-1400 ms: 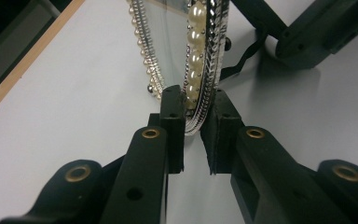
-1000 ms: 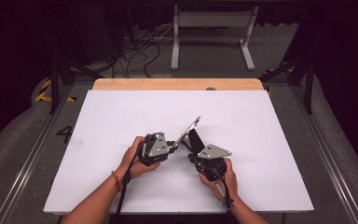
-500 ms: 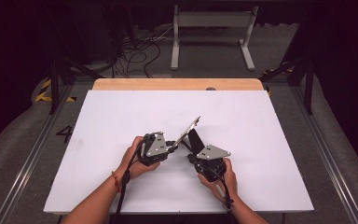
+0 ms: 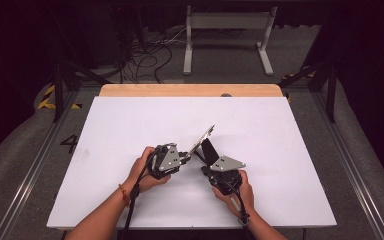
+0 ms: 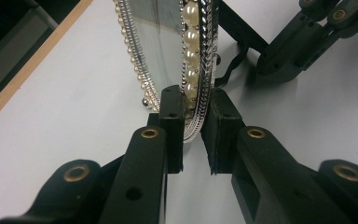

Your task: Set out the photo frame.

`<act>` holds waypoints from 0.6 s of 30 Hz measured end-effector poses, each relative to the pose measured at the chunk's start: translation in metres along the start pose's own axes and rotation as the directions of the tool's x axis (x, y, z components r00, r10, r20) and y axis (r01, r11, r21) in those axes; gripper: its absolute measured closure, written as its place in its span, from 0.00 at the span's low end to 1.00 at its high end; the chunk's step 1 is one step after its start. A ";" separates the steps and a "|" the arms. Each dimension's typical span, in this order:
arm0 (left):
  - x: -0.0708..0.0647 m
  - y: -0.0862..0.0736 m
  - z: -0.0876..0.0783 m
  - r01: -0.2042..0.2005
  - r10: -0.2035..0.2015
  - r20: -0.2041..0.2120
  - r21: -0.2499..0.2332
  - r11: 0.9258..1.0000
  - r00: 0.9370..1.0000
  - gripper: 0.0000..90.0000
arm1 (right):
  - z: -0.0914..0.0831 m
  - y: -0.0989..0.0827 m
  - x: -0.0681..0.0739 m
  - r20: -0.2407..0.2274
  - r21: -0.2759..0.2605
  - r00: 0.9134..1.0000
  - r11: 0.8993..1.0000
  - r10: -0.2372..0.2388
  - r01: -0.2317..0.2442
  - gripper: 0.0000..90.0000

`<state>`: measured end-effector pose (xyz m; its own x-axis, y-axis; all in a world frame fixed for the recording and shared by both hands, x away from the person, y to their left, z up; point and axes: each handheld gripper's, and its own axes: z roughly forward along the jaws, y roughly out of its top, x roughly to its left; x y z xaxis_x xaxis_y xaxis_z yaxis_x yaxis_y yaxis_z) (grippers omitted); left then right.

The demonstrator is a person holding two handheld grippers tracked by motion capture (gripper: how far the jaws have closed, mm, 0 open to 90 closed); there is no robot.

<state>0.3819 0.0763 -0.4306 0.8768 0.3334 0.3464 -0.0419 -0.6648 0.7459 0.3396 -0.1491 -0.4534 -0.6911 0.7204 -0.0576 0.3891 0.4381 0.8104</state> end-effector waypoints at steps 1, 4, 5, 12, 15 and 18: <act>0.000 0.000 0.000 -0.003 0.003 0.003 -0.001 1.000 1.000 0.88 | 0.000 0.000 0.000 0.000 0.000 1.000 1.000 0.000 0.000 1.00; -0.002 0.002 -0.001 0.001 -0.001 0.003 0.004 1.000 1.000 0.88 | -0.001 0.000 -0.001 -0.006 0.004 1.000 1.000 0.004 -0.004 1.00; -0.002 0.002 -0.001 0.001 -0.001 0.003 0.004 1.000 1.000 0.87 | -0.001 0.000 -0.001 -0.006 0.004 1.000 1.000 0.004 -0.004 1.00; -0.004 0.002 -0.001 0.017 -0.017 0.009 -0.001 1.000 1.000 0.87 | -0.002 0.000 -0.003 -0.013 0.008 1.000 1.000 0.008 -0.008 1.00; -0.003 0.001 0.001 0.043 -0.043 -0.007 -0.018 0.999 0.999 0.80 | -0.001 0.000 -0.003 -0.017 0.012 1.000 1.000 0.009 -0.008 1.00; -0.004 -0.003 0.005 0.050 -0.050 -0.004 -0.008 0.999 0.999 0.78 | -0.001 -0.002 -0.002 -0.019 0.015 1.000 1.000 0.006 -0.006 1.00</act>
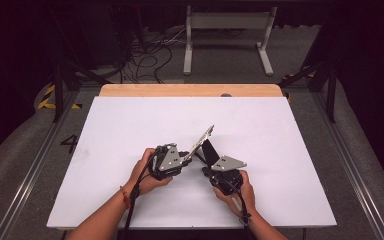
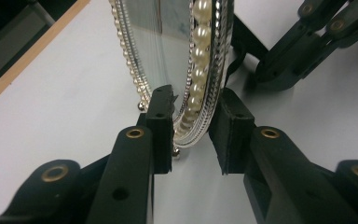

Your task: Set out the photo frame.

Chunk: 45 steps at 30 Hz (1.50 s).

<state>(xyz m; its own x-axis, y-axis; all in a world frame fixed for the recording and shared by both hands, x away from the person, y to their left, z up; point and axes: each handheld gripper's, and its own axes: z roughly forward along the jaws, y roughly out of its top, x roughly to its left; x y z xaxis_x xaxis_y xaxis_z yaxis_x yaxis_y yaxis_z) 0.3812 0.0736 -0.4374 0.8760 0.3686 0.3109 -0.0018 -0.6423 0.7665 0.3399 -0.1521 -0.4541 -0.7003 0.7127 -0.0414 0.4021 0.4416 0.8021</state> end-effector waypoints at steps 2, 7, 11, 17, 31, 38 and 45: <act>0.000 -0.003 0.005 -0.006 0.006 0.012 0.009 1.000 1.000 0.76 | 0.000 0.000 0.000 -0.008 0.004 1.000 1.000 -0.002 0.002 0.99; -0.001 -0.006 0.010 -0.008 0.008 0.005 0.028 1.000 1.000 0.79 | -0.002 0.001 0.002 -0.010 -0.010 1.000 1.000 -0.009 0.009 1.00; 0.003 -0.010 0.013 0.014 -0.014 0.010 0.034 0.999 1.000 0.82 | -0.002 0.001 0.003 -0.027 0.000 1.000 1.000 -0.014 0.014 1.00; 0.001 -0.008 0.012 -0.033 0.033 -0.007 0.050 0.998 0.999 0.84 | 0.001 -0.002 -0.002 -0.041 0.020 0.999 1.000 0.000 0.001 1.00; -0.007 -0.003 0.008 -0.099 0.102 -0.026 0.089 0.991 0.994 0.85 | -0.001 -0.001 -0.005 -0.028 0.032 1.000 0.999 0.003 -0.003 1.00; -0.013 0.001 0.006 -0.125 0.127 -0.017 0.092 0.988 0.992 0.83 | -0.004 -0.001 -0.011 -0.014 0.031 1.000 0.999 0.009 -0.009 1.00; -0.014 0.002 0.006 -0.124 0.125 -0.003 0.083 0.989 0.992 0.82 | -0.006 -0.001 -0.016 -0.017 0.031 1.000 0.999 0.010 -0.009 1.00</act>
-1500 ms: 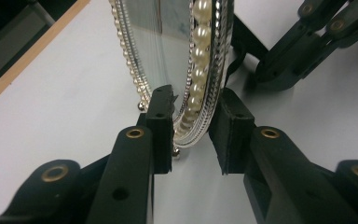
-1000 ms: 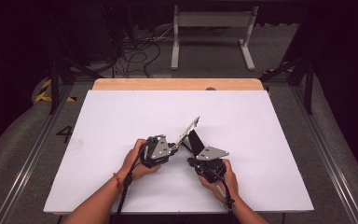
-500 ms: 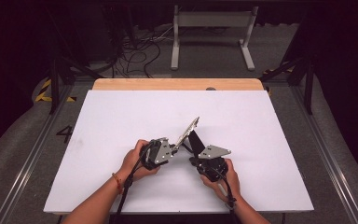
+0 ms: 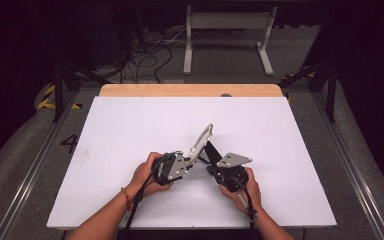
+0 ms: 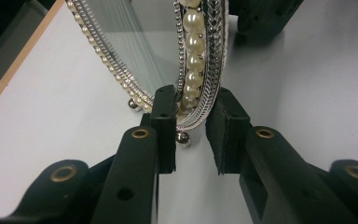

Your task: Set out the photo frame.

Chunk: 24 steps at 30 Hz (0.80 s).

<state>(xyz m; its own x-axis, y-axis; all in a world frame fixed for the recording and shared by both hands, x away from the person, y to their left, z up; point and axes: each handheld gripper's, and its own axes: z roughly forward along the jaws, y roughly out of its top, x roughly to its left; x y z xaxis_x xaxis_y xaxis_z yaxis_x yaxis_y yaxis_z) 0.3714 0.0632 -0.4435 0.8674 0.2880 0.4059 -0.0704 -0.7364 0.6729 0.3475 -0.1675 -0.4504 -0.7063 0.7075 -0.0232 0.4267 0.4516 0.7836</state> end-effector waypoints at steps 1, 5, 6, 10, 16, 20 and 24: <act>0.000 -0.001 0.000 0.005 -0.005 0.006 -0.005 1.000 1.000 0.82 | 0.000 0.000 0.000 0.000 0.000 1.000 1.000 -0.002 0.002 1.00; 0.001 -0.001 -0.001 0.008 -0.008 0.016 -0.007 1.000 1.000 0.81 | -0.001 0.000 -0.001 -0.006 0.001 1.000 1.000 -0.005 0.005 1.00; 0.002 -0.001 -0.002 0.007 -0.007 0.020 -0.011 1.000 1.000 0.81 | -0.001 0.001 -0.001 -0.007 -0.002 1.000 1.000 -0.005 0.005 1.00; 0.007 -0.003 -0.011 0.001 0.002 0.055 -0.052 0.999 0.999 0.81 | -0.005 0.002 -0.001 -0.011 -0.010 1.000 1.000 -0.005 0.005 1.00; 0.007 -0.003 -0.014 0.021 -0.015 0.076 -0.073 0.997 0.997 0.73 | -0.008 0.004 -0.001 -0.006 -0.014 1.000 1.000 -0.009 0.009 1.00; 0.007 -0.002 -0.013 0.032 -0.026 0.083 -0.075 0.997 0.996 0.67 | -0.008 0.004 -0.001 -0.008 -0.010 1.000 1.000 -0.007 0.007 1.00; 0.005 -0.002 -0.008 0.062 -0.056 0.078 -0.082 0.995 0.995 0.70 | -0.005 0.002 -0.001 -0.017 0.005 1.000 1.000 -0.008 0.008 0.99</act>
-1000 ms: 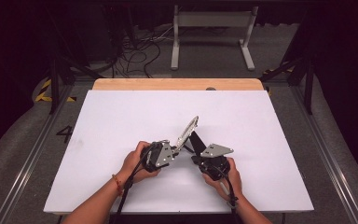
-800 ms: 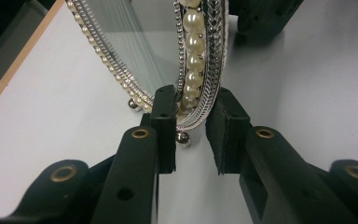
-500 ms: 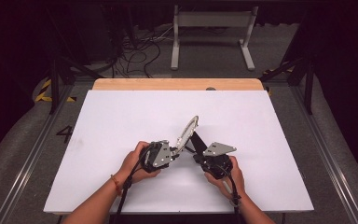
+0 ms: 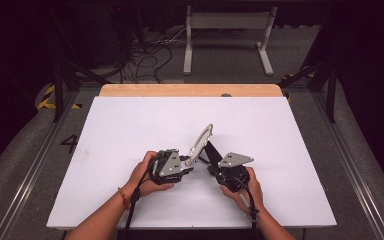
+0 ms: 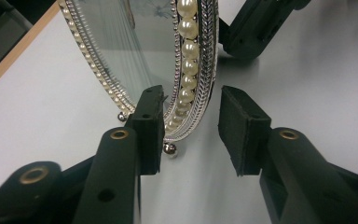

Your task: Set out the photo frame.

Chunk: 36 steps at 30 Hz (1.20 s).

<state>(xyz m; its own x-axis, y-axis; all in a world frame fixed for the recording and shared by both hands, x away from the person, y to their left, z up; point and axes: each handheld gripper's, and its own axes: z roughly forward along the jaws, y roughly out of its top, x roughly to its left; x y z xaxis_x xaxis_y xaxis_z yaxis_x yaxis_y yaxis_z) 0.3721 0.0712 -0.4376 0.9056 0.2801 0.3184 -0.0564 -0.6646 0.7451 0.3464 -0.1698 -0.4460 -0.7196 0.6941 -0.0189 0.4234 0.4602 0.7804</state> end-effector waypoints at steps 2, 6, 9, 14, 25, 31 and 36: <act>0.000 0.000 0.003 0.003 -0.002 -0.013 0.012 1.000 1.000 0.77 | 0.001 0.000 0.000 -0.001 0.005 1.000 1.000 0.000 0.000 0.99; 0.000 0.000 0.001 -0.010 0.010 -0.016 0.018 1.000 1.000 0.82 | 0.001 -0.001 -0.001 0.004 0.012 1.000 1.000 -0.001 0.001 1.00; -0.001 0.001 0.000 -0.028 0.028 -0.020 0.026 0.999 0.999 0.83 | 0.002 -0.001 -0.002 -0.002 0.021 1.000 1.000 0.001 -0.001 1.00; -0.003 0.002 0.000 -0.036 0.036 -0.016 0.030 0.999 0.999 0.82 | 0.002 -0.001 -0.002 -0.001 0.027 1.000 1.000 -0.009 0.009 1.00; -0.010 0.007 0.000 -0.060 0.060 -0.011 0.036 0.998 0.998 0.81 | 0.001 -0.003 -0.008 0.010 0.030 1.000 0.999 -0.011 0.010 1.00; -0.010 0.008 0.002 -0.055 0.055 -0.012 0.026 0.998 0.998 0.81 | 0.000 -0.004 -0.011 0.018 0.027 1.000 1.000 -0.009 0.008 1.00; -0.009 0.007 0.003 -0.046 0.046 -0.002 0.016 0.999 0.999 0.81 | 0.000 -0.004 -0.014 0.010 0.020 1.000 1.000 -0.005 0.005 1.00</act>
<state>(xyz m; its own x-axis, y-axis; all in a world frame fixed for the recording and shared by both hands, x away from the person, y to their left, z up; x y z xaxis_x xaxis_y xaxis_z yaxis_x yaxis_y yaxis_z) 0.3646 0.0621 -0.4366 0.9013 0.2507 0.3533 -0.0912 -0.6875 0.7205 0.3546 -0.1817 -0.4490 -0.7162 0.6973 -0.0292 0.4309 0.4749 0.7673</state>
